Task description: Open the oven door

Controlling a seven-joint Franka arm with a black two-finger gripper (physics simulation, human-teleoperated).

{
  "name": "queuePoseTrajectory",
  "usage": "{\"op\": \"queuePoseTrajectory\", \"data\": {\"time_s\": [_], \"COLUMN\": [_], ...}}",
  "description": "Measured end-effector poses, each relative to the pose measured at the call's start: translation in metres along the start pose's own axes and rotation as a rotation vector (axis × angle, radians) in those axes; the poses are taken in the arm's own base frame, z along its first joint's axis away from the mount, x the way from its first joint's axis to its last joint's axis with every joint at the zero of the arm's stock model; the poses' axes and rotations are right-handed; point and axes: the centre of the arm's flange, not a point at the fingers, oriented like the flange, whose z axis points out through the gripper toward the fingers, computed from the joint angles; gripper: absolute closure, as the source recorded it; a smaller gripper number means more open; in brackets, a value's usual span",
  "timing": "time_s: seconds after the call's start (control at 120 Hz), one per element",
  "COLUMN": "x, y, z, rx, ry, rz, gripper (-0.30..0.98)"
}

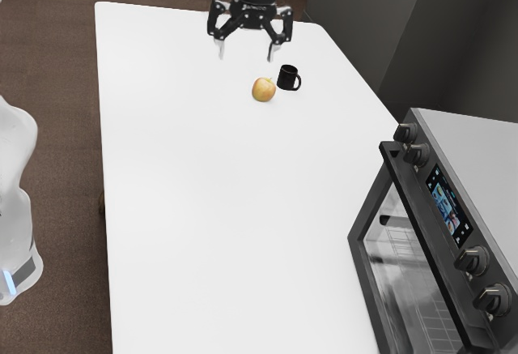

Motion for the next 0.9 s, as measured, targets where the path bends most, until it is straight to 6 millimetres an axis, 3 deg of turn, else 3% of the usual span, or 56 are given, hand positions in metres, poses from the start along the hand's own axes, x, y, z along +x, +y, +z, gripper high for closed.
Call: {"op": "queuePoseTrajectory", "data": {"time_s": [0.1,0.183,0.217,0.367,0.483,0.608,0.75,0.9], "x": [-0.033,-0.058,-0.076,-0.163,-0.219,-0.272,-0.291,-0.306], "y": [0.003,0.003,0.002,0.005,0.008,0.022,0.041,0.042], "z": [0.002,0.02,0.022,-0.007,-0.007,0.005,0.002,0.014], "rx": [-0.008,0.023,0.025,-0.08,-0.165,-0.239,-0.314,-0.341], "ry": [0.017,0.03,0.04,0.045,-0.018,-0.088,-0.157,-0.187], "rz": [-0.028,-0.044,-0.033,0.032,0.071,0.106,0.083,0.059], "gripper": [0.0,0.0,0.0,0.0,0.0,0.0,0.0,0.0]}}
